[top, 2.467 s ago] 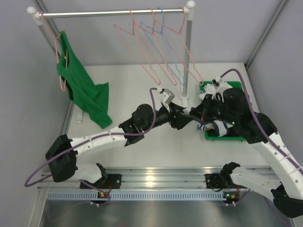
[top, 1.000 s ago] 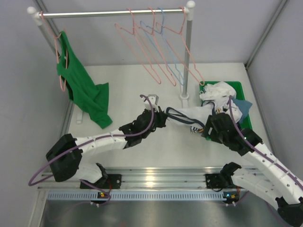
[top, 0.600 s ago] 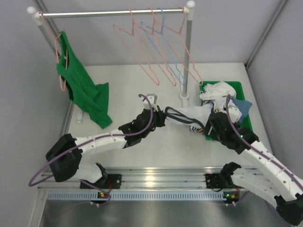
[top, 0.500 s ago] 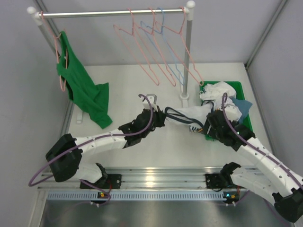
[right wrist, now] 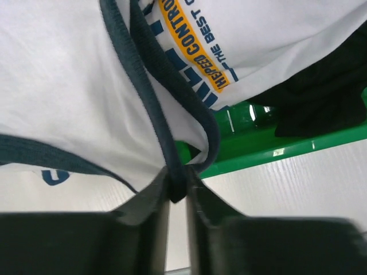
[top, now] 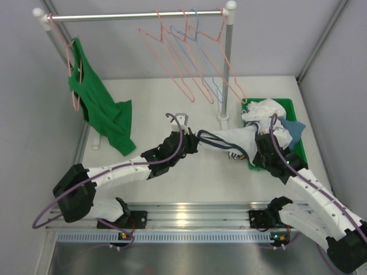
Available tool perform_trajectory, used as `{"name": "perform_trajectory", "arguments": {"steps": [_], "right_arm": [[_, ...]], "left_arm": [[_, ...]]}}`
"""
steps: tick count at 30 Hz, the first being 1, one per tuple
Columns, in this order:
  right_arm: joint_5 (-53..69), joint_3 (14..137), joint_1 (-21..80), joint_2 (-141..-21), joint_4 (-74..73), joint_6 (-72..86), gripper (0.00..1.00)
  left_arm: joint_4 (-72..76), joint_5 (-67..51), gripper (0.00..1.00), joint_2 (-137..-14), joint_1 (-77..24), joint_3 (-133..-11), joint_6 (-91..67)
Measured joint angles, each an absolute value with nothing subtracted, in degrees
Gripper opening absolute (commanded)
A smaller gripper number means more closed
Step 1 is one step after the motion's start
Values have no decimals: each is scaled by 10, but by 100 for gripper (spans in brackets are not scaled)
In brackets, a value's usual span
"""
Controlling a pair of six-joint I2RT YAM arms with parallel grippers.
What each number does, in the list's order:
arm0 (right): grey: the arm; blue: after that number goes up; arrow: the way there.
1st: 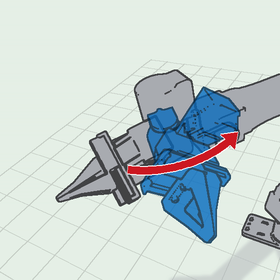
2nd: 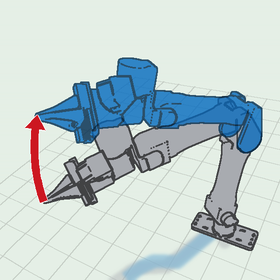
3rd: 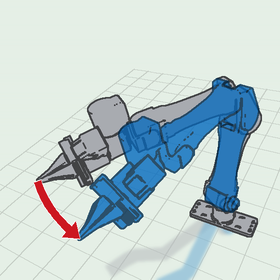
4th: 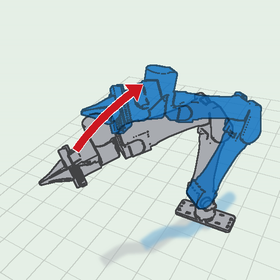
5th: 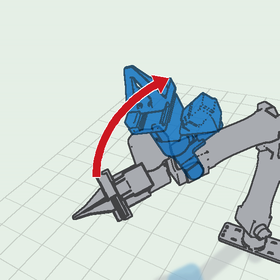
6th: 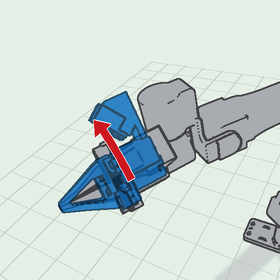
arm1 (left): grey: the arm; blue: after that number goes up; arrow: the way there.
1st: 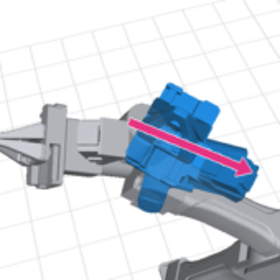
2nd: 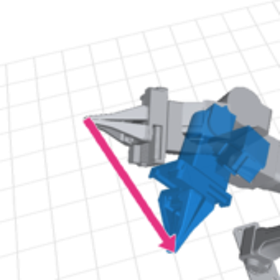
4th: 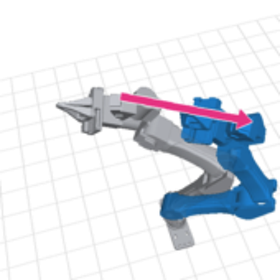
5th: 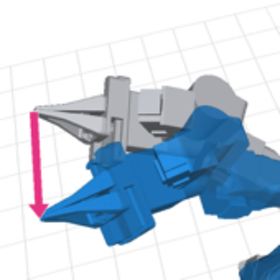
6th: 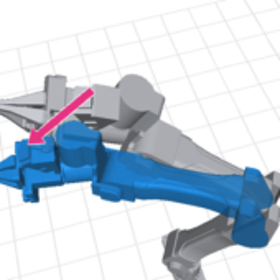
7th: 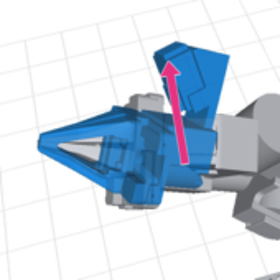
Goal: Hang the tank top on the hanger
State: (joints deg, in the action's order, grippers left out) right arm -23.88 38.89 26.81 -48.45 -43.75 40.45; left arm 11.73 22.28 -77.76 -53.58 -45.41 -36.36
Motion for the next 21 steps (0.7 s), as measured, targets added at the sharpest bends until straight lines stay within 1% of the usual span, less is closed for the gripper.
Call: {"name": "perform_trajectory", "arguments": {"steps": [2, 5, 8, 13, 21], "right_arm": [[-232, 391, 268, -475, -436, 404, 0], [-225, 415, 268, -466, -453, 400, 0], [-221, 481, 268, -452, -477, 394, 0], [-205, 611, 267, -424, -497, 380, 0], [-162, 764, 267, -419, -540, 357, 0]], "left_arm": [[117, 220, 0, -775, -536, -454, -362], [113, 216, 0, -766, -535, -454, -356], [100, 208, 0, -744, -535, -454, -345], [80, 187, 0, -670, -535, -456, -308], [28, 123, 0, -562, -534, -498, -244]]}}
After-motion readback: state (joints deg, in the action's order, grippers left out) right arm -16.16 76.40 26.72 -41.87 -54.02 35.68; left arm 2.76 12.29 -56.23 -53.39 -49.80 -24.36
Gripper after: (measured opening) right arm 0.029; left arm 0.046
